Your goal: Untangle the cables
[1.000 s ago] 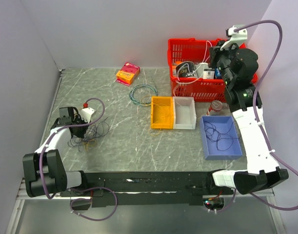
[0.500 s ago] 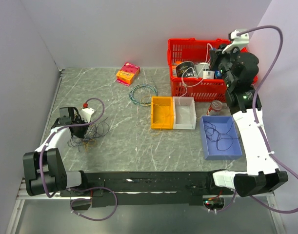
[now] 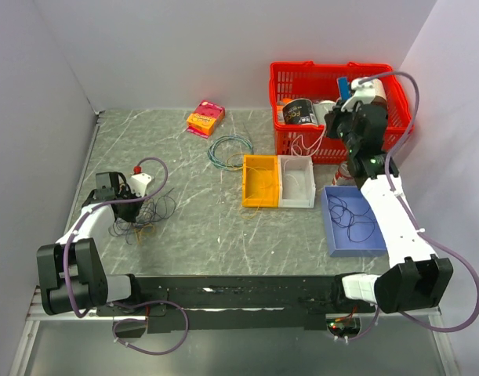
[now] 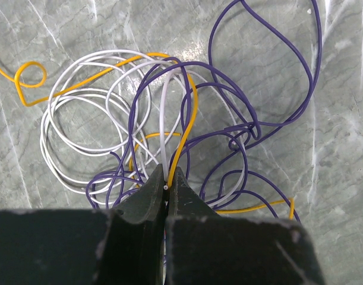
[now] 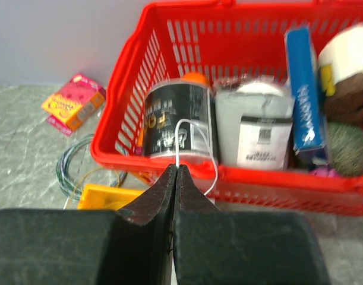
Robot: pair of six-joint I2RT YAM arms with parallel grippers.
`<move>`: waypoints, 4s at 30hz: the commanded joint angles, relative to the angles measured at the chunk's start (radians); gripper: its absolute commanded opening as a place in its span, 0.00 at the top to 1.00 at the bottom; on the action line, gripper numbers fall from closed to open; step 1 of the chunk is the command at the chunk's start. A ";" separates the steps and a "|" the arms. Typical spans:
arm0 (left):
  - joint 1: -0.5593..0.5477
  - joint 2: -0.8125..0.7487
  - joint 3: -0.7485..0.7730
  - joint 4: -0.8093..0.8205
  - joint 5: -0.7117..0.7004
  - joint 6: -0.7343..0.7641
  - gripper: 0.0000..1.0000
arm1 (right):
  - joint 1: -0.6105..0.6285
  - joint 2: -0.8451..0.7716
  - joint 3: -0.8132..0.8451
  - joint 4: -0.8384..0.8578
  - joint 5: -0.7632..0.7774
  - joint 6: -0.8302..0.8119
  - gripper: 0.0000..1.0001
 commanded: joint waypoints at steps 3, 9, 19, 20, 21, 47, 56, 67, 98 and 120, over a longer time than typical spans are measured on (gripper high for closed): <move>-0.002 -0.012 0.022 -0.009 0.050 -0.007 0.99 | 0.027 -0.012 -0.158 0.055 -0.004 0.066 1.00; -0.004 0.009 0.042 -0.031 0.060 -0.018 0.99 | 0.069 0.044 -0.272 0.081 0.021 0.101 1.00; -0.059 -0.034 0.041 -0.071 0.086 -0.032 0.99 | 0.100 0.244 -0.178 -0.046 0.031 0.098 0.94; -0.076 -0.043 0.039 -0.078 0.093 -0.030 0.99 | 0.103 0.264 -0.160 -0.095 0.037 0.091 0.81; -0.084 -0.049 0.041 -0.085 0.099 -0.027 0.99 | 0.107 0.270 -0.136 -0.117 0.045 0.085 0.57; -0.225 -0.156 0.392 -0.635 0.641 0.167 0.99 | 0.669 0.159 -0.123 0.339 -0.700 -0.067 0.26; -0.240 -0.176 0.398 -0.628 0.642 0.141 0.99 | 0.732 0.386 0.039 0.423 -0.773 0.025 0.32; -0.246 -0.172 0.397 -0.617 0.638 0.143 0.99 | 0.745 0.505 0.155 0.264 -0.719 -0.024 0.58; -0.248 -0.159 0.260 -0.537 0.491 0.163 0.90 | 0.735 0.448 0.214 0.092 -0.555 -0.057 1.00; -0.245 -0.135 0.021 -0.335 0.268 0.146 0.86 | 0.672 0.071 0.532 0.020 -0.104 -0.167 1.00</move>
